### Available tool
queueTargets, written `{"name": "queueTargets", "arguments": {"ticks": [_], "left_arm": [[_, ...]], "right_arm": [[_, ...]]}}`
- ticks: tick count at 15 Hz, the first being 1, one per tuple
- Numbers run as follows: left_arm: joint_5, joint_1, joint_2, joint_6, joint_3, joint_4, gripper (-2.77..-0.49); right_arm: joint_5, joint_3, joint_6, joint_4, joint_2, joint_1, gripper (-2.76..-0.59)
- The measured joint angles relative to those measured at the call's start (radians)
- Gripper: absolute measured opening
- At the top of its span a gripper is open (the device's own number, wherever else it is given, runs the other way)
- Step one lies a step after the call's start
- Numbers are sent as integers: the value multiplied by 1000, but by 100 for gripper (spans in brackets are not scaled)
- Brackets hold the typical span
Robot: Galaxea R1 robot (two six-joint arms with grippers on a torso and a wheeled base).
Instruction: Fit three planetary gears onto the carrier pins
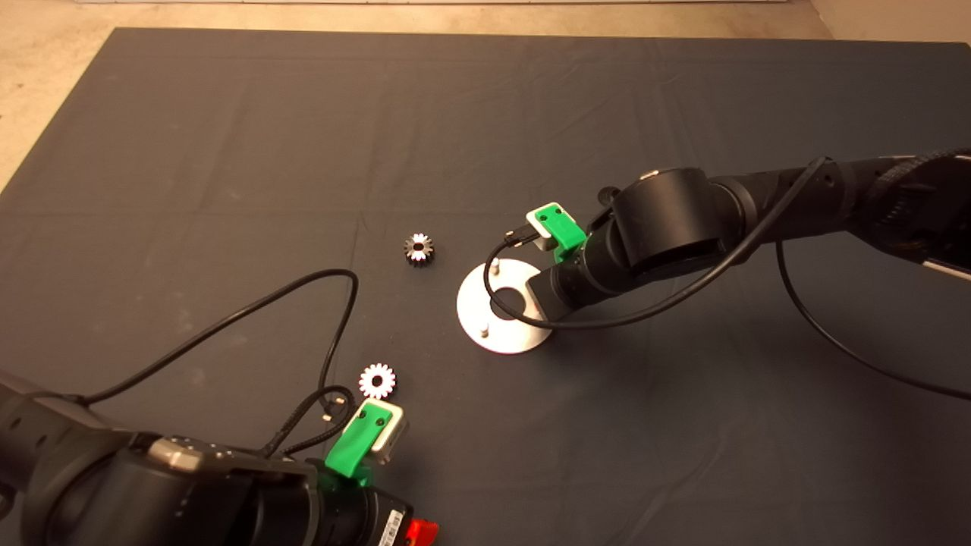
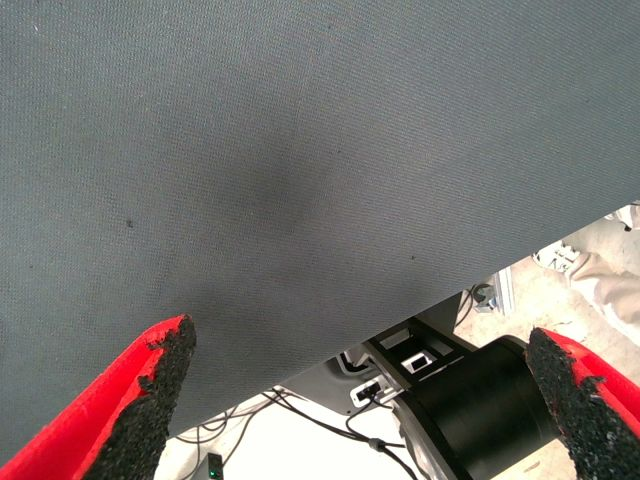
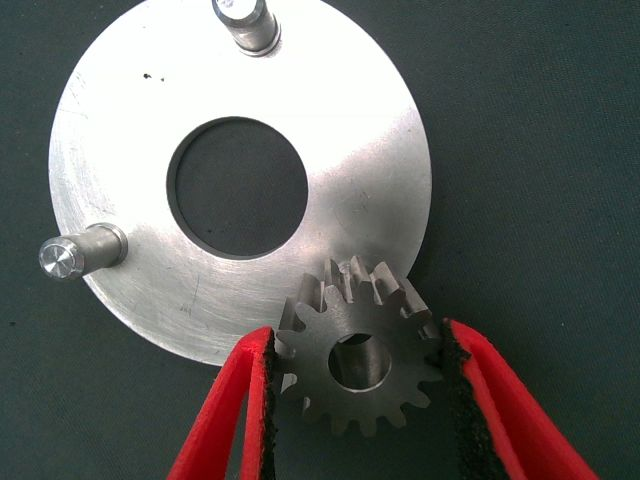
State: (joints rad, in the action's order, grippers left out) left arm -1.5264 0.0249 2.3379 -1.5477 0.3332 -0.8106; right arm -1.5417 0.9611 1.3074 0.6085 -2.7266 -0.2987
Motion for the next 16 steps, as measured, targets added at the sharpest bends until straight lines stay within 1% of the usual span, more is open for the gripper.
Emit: {"name": "queueTargets", "arguments": {"ticks": [8, 16], "left_arm": [[0, 0, 0, 0, 0, 0, -90], [0, 0, 0, 0, 0, 0, -90]], "right_arm": [[0, 1, -3, 1, 0, 0, -246], [3, 8, -28, 1, 0, -1, -246]]}}
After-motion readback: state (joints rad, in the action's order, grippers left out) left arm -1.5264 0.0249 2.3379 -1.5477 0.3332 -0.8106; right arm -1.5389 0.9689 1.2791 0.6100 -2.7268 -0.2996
